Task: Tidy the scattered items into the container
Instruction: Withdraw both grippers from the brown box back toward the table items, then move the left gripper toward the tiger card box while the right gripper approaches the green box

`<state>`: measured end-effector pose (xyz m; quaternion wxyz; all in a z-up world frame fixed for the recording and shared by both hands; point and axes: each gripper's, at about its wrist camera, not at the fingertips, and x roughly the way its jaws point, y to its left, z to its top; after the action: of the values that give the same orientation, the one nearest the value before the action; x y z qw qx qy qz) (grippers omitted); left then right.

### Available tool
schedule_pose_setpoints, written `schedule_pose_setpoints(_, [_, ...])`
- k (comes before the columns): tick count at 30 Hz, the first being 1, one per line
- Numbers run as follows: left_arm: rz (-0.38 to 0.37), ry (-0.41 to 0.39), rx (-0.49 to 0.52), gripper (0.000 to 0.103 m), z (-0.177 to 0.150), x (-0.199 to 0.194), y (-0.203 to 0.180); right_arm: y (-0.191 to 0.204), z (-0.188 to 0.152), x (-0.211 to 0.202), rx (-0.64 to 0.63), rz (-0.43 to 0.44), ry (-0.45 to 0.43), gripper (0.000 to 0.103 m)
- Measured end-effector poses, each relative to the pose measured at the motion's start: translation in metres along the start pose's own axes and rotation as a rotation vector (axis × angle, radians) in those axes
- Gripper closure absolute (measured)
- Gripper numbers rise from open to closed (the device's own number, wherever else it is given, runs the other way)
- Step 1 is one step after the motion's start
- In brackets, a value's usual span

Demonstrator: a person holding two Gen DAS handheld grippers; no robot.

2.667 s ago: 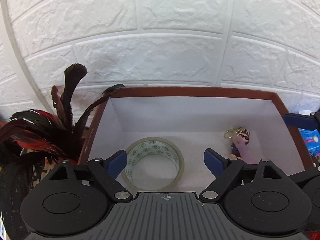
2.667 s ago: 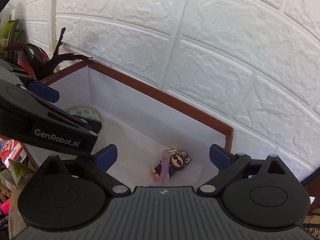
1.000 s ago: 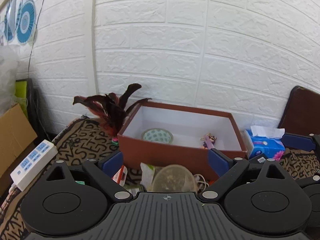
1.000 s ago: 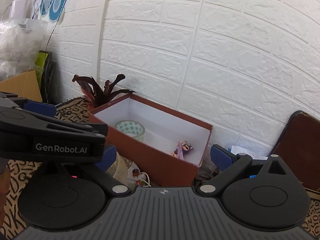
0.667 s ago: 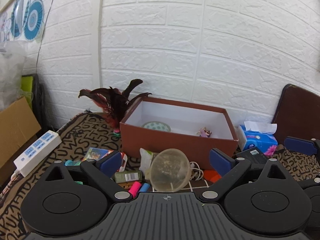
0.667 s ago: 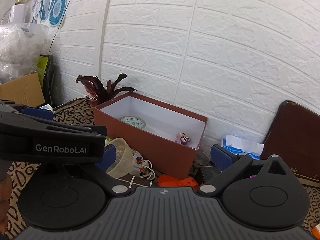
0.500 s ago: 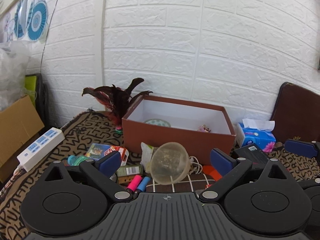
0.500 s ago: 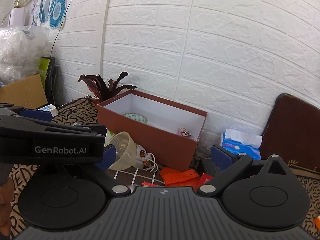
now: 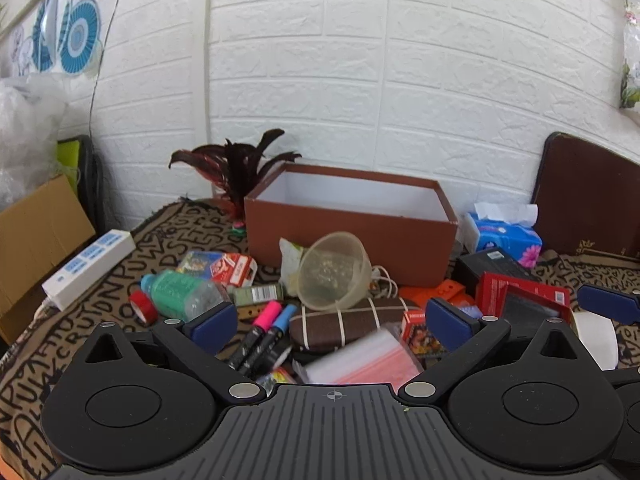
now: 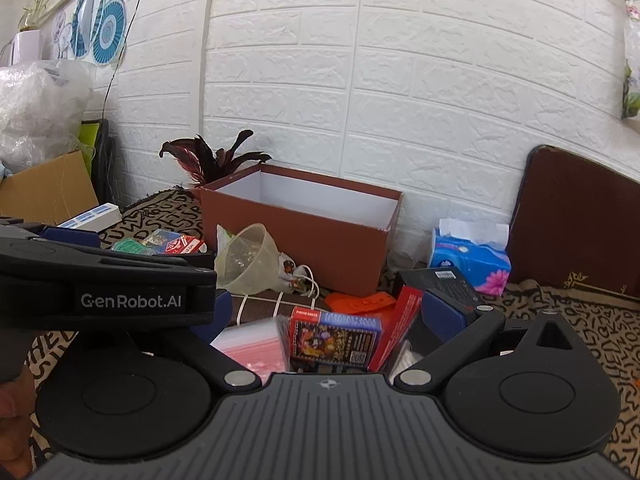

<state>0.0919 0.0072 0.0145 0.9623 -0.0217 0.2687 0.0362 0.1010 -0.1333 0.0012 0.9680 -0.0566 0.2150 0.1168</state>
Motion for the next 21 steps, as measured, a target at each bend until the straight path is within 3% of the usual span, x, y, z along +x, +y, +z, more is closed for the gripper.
schedule_pose_setpoints(9, [0.0,0.048,0.038,0.0,-0.031,-0.002,-0.006,0.005,-0.033,-0.01,0.02,-0.009,0.025,0.002])
schedule_pose_setpoints(21, [0.018,0.008,0.034,0.0,-0.07,-0.015,0.018,0.029,-0.067,-0.018,0.055,0.027,0.016,0.002])
